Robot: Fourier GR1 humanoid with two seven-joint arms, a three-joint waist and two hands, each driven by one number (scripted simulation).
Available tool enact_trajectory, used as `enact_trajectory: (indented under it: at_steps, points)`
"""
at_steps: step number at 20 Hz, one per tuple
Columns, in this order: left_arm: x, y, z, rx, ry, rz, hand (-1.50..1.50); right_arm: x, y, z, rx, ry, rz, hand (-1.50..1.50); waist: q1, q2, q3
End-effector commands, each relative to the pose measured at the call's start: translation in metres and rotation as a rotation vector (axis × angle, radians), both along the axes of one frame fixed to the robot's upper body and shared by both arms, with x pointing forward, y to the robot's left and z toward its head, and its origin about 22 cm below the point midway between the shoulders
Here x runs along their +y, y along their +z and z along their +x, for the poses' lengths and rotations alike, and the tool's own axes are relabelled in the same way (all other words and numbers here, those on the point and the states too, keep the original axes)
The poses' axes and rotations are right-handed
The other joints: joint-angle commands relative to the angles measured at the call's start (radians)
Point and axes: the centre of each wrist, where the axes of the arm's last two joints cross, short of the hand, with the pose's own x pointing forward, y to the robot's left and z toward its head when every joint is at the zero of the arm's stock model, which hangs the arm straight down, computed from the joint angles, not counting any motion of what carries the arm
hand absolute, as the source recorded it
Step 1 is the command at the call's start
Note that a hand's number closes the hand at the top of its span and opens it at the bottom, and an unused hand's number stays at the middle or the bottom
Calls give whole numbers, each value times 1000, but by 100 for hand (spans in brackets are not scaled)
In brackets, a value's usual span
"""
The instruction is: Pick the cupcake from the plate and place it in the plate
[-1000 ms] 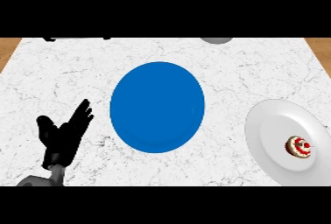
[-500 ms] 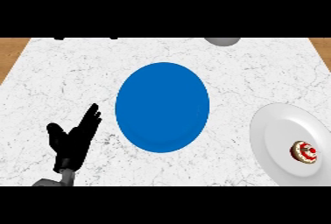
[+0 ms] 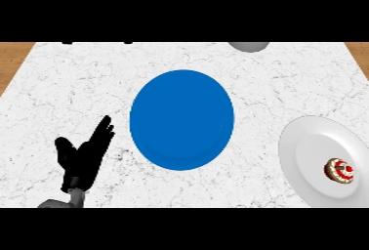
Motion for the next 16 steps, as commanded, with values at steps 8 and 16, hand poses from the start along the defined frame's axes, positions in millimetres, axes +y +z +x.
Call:
enact_trajectory:
  at_steps: [8,16]
  points:
    - [-3,-20,-16,79,2,-6,0,75,-18,8,159,-12,-133,-150,0,4,-3]
    - [-3,-17,-1,68,1,4,0,94,-45,7,293,2,-182,-150,-2,5,-3]
